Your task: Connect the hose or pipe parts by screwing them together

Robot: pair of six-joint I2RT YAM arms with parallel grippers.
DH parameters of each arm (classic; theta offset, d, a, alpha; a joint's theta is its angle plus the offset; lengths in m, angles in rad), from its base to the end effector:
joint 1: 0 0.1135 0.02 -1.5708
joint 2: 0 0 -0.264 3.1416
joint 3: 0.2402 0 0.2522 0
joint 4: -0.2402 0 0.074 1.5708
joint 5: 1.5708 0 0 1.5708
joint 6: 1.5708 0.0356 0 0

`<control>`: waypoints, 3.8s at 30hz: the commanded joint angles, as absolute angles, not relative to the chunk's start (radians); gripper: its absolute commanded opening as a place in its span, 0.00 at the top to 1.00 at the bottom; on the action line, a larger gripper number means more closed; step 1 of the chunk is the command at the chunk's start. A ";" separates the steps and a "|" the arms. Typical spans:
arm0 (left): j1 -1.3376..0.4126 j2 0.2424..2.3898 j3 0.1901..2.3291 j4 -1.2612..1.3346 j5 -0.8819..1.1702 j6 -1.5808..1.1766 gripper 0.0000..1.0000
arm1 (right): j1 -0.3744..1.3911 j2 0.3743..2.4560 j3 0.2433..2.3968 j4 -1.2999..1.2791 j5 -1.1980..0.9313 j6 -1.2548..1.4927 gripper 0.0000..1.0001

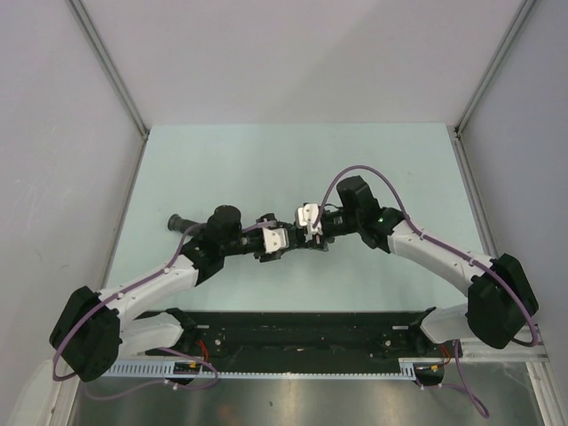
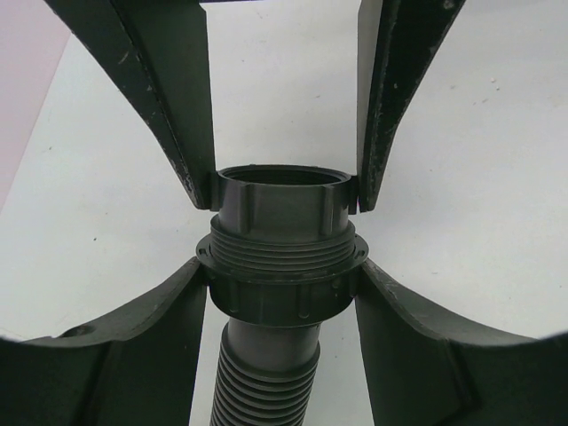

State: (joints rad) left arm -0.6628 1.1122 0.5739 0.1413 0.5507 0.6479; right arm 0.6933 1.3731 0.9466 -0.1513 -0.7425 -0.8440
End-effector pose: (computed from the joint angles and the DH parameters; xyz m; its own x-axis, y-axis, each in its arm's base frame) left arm 0.1781 -0.1626 0.2358 0.3030 0.4159 -0.8574 0.9054 0.1552 0.3953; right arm 0.2153 0.2102 0.2709 0.3983 -0.3849 -0.8326 -0.9163 -0.1248 -0.3806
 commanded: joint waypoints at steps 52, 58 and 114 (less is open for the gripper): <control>-0.689 1.048 0.549 0.413 0.565 0.675 1.00 | 0.769 1.549 0.985 0.164 -0.604 -0.074 1.00; -0.692 1.037 0.537 0.416 0.574 0.695 1.00 | 0.744 1.555 0.988 0.176 -0.647 -0.011 1.00; -0.738 1.063 0.488 0.497 0.608 0.791 1.00 | 0.676 1.762 1.091 0.273 -0.896 0.771 1.00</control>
